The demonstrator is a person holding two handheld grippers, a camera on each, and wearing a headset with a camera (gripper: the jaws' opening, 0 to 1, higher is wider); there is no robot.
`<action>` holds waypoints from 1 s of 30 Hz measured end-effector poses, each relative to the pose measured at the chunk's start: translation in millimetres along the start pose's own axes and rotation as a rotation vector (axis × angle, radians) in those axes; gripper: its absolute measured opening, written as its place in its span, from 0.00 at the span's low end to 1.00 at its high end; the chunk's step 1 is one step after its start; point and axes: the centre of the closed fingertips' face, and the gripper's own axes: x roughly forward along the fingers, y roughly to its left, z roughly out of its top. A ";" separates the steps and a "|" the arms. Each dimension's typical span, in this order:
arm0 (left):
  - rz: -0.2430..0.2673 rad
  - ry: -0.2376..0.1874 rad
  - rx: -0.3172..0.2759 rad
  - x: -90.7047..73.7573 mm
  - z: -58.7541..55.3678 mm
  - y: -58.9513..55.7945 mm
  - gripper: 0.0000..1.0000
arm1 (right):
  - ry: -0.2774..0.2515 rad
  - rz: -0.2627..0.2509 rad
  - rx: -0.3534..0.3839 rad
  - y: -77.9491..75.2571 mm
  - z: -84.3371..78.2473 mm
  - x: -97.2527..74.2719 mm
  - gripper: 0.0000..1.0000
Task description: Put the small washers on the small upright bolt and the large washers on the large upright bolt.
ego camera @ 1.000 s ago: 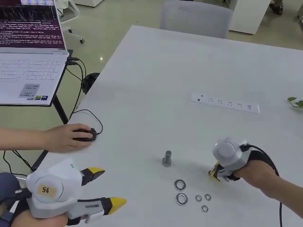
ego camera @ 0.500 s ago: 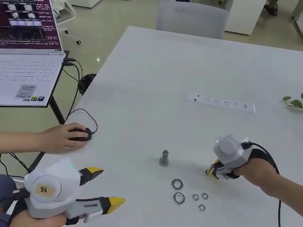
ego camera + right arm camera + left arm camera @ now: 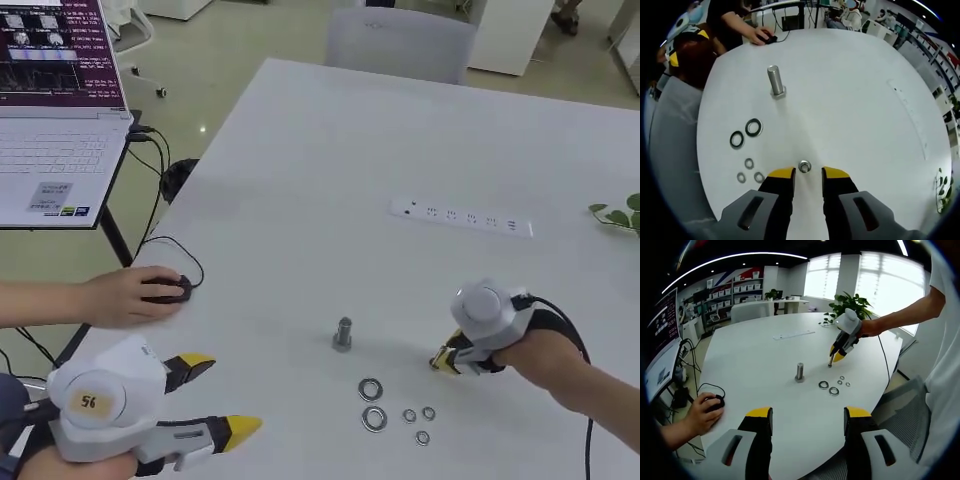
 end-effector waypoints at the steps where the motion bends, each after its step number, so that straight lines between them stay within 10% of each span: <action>1: 0.000 -0.001 -0.001 0.1 0.2 -0.3 0.57 | 0.000 -0.001 -0.001 -0.3 -0.3 -1.0 0.23; 30: -0.010 -0.016 0.010 0.8 8.1 -4.3 0.57 | -0.054 -0.043 0.083 9.5 -20.2 -37.8 0.28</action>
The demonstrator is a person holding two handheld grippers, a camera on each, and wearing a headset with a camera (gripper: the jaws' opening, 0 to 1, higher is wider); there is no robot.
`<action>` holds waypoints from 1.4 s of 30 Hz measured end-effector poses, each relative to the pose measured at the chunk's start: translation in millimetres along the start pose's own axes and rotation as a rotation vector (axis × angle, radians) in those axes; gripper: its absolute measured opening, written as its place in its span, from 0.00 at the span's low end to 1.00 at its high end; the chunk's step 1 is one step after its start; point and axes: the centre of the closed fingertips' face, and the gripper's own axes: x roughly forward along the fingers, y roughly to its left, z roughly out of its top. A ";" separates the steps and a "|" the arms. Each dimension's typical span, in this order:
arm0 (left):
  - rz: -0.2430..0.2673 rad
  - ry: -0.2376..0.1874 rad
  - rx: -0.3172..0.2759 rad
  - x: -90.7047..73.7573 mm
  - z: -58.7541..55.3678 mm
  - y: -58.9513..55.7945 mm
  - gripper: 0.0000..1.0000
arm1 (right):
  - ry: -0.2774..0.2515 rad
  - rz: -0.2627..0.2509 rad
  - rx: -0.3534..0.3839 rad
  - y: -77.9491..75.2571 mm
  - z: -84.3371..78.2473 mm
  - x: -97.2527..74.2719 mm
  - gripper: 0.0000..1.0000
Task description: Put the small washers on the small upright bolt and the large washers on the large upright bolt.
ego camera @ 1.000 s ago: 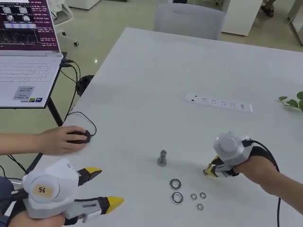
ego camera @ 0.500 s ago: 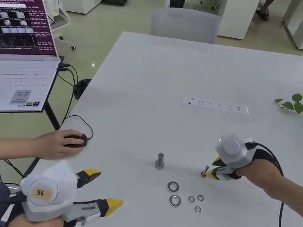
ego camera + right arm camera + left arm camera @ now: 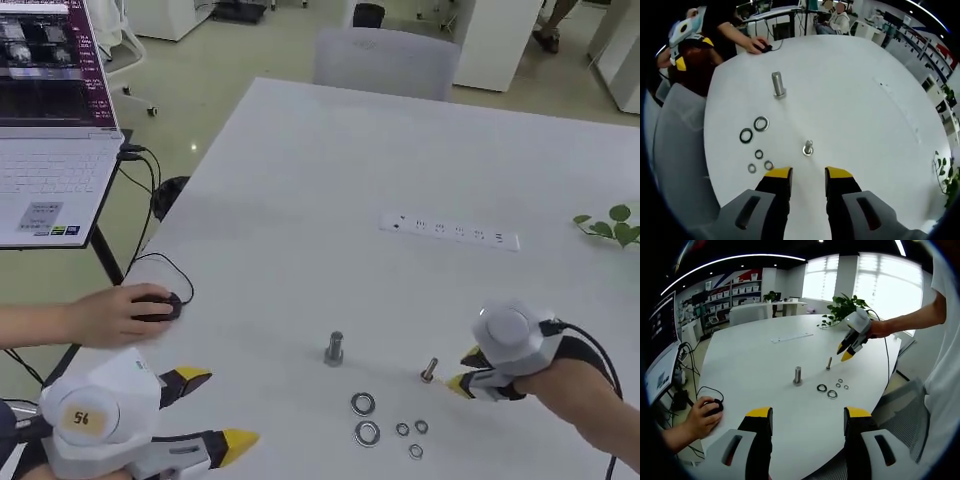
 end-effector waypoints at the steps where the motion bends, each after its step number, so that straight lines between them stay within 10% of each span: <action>1: 0.000 -0.001 -0.001 0.1 0.4 -0.3 0.57 | -0.002 0.000 0.006 1.4 -1.6 -1.7 0.28; 42: 0.008 -0.009 -0.008 -2.6 -1.1 -0.9 0.57 | -0.121 0.061 0.222 50.8 -37.4 -3.5 0.35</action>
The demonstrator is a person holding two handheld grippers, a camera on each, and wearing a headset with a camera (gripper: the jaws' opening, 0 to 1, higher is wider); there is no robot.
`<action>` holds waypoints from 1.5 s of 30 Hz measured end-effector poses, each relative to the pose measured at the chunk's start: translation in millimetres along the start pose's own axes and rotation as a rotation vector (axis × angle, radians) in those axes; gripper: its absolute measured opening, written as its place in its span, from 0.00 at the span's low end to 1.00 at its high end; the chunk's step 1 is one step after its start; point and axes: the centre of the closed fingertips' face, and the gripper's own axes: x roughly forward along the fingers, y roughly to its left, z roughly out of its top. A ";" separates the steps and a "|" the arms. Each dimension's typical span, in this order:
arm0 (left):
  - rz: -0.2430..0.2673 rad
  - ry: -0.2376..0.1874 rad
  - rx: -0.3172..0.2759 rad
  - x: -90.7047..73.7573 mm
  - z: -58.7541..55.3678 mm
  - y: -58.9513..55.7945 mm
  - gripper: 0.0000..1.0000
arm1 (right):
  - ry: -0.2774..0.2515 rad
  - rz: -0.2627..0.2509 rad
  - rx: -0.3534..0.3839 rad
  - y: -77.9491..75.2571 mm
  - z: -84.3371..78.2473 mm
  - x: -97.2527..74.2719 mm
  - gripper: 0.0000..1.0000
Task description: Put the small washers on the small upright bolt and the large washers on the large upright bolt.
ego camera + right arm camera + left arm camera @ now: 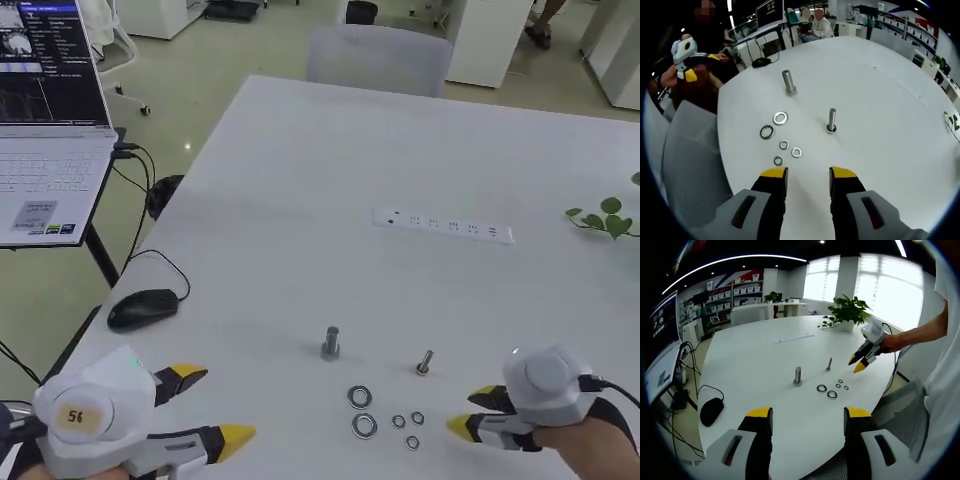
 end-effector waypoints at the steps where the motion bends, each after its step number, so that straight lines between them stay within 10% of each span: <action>1: -0.001 0.000 0.000 0.1 -0.3 0.0 0.57 | 0.002 0.002 -0.001 1.2 -1.7 1.2 0.35; 45: -0.002 0.002 -0.004 -0.8 -1.1 -1.6 0.57 | 0.073 0.006 -0.068 19.7 6.9 55.1 0.22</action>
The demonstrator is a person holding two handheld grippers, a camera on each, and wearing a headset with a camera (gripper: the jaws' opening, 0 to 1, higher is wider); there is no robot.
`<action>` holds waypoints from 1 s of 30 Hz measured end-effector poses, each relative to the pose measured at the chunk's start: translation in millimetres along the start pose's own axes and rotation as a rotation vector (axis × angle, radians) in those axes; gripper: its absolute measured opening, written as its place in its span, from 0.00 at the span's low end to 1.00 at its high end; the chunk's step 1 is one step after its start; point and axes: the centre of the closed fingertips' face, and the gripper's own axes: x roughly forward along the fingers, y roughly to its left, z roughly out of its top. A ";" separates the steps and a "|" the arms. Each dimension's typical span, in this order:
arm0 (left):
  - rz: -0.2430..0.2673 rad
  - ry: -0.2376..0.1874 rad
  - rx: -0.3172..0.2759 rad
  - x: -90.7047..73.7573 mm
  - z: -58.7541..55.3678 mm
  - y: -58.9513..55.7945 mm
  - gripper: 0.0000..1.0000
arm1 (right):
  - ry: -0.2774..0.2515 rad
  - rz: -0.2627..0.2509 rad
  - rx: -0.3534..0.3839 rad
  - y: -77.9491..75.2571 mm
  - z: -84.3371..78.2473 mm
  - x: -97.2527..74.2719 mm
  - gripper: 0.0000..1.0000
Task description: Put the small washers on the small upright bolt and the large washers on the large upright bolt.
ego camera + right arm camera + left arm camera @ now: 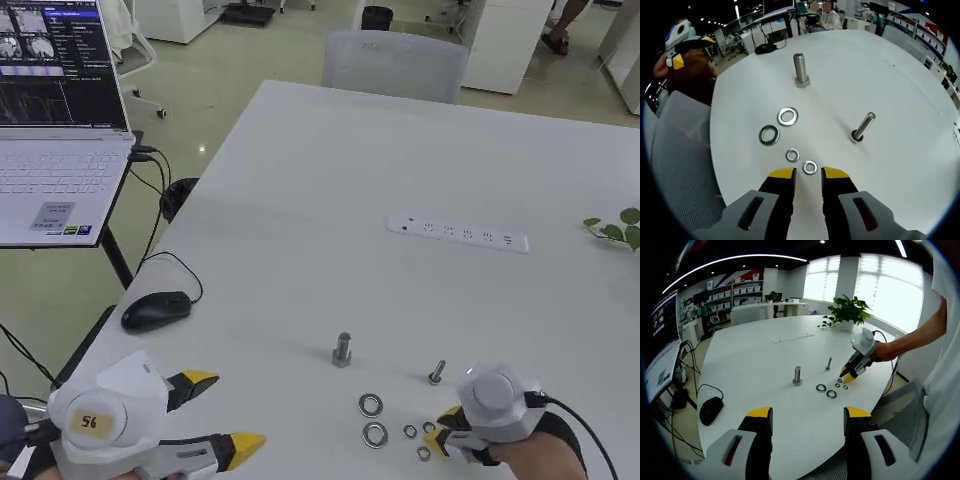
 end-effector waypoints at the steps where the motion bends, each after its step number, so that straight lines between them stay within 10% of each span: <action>1: 0.000 0.000 0.000 0.0 0.0 0.0 0.57 | 0.006 0.000 -0.008 0.1 -0.2 0.3 0.22; 30: 0.000 -0.002 -0.007 0.8 -0.9 -1.7 0.57 | 0.205 0.009 -0.242 0.3 -2.9 6.4 0.19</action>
